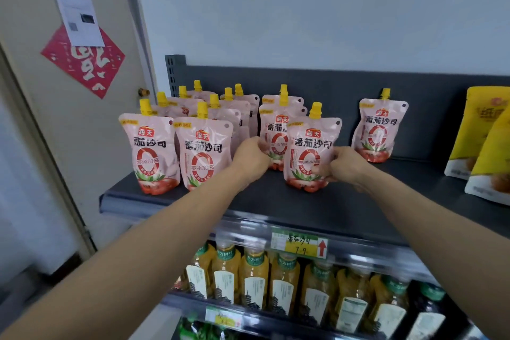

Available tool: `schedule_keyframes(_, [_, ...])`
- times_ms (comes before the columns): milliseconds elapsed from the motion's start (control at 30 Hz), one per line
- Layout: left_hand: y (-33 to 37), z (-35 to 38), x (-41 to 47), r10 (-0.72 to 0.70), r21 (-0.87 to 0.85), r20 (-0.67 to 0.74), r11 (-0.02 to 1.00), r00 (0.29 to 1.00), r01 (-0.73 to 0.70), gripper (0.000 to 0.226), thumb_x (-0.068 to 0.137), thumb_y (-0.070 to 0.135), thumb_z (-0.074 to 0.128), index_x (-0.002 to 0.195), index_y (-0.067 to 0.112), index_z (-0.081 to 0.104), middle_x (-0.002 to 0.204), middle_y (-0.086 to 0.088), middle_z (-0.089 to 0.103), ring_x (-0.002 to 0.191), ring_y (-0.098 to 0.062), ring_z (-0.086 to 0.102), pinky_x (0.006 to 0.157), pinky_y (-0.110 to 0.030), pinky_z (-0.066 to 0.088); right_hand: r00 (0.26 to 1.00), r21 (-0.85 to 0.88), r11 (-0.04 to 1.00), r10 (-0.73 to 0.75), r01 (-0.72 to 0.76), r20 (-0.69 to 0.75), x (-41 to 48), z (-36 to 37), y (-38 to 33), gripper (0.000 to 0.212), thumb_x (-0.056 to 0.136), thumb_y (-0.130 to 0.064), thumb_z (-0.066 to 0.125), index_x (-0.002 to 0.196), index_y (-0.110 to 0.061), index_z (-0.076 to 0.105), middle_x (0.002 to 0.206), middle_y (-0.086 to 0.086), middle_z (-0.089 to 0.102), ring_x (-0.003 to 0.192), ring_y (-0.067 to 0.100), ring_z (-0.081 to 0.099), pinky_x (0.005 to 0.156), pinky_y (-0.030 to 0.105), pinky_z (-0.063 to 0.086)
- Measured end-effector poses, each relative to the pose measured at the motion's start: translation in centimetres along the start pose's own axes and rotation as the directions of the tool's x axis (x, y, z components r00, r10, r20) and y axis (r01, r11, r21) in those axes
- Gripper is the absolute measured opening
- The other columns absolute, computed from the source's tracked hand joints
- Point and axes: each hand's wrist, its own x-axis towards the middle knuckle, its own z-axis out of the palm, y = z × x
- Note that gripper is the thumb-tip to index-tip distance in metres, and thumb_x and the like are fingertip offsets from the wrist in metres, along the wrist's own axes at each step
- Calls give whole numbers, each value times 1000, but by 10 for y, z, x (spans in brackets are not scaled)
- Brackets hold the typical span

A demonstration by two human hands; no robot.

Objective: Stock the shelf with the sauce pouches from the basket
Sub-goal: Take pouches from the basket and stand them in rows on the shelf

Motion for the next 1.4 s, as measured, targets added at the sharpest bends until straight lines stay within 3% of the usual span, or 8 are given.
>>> schedule_keyframes(133, [3,-24,-26,92,24,92,995,992,-94,31,81,3,65,112,7,61,98,-3,60,90,-13,55,65,-12,40,999,35,999,-31,29,44,0,21,-10,17,75,5,71,79,-9,60,81,2,67,79,18,64,63,26,55])
schedule_keyframes(333, [-3,-47,-46,122,23,163,992,979,-128,29,78,1,67,106,5,62,97,-6,62,91,-17,57,79,-23,47,998,66,996,-57,55,22,6,55,-20,30,72,4,73,99,-5,64,107,11,69,99,28,65,90,42,53])
schedule_keyframes(533, [-13,-61,-51,143,17,198,989,970,-149,26,78,2,68,103,8,64,92,-2,63,86,-13,58,67,-10,45,998,63,996,-56,59,-35,5,69,-24,26,73,5,71,87,-14,61,108,10,68,93,24,64,85,37,54])
schedule_keyframes(767, [-12,-64,-58,213,12,284,974,935,-225,25,79,5,69,103,10,64,101,-7,67,86,-10,58,67,-6,46,979,-102,991,-106,89,-172,-13,67,-20,50,75,-5,73,120,-5,53,120,10,62,107,25,59,94,39,50])
schedule_keyframes(867, [-9,-62,-64,242,-21,335,968,911,-249,26,78,5,69,103,11,64,99,-6,66,88,-12,58,71,-10,47,955,-212,972,-156,102,-253,-34,61,-20,49,78,-16,72,121,-5,52,113,7,61,100,20,58,86,32,48])
schedule_keyframes(1033, [-8,-48,-86,304,-85,507,949,806,-304,26,78,9,71,102,15,65,94,0,68,86,-7,62,74,-9,48,942,-305,942,-224,142,-252,-97,57,-8,35,80,-23,70,112,-15,60,101,1,65,94,14,60,83,27,46])
schedule_keyframes(1233, [-29,-18,-132,271,-51,742,935,613,-352,28,76,16,73,102,20,66,91,9,69,79,0,65,70,-9,49,995,-453,886,-97,102,35,-184,54,33,16,81,-22,68,97,-24,68,82,-12,69,68,-5,62,62,5,47])
schedule_keyframes(1400, [-78,29,-174,75,78,861,958,503,-277,30,79,17,71,108,13,64,102,-3,68,93,-15,64,77,-17,48,968,-631,775,158,0,194,-215,69,107,17,83,-16,64,98,-12,71,87,-2,68,77,13,61,70,22,46])
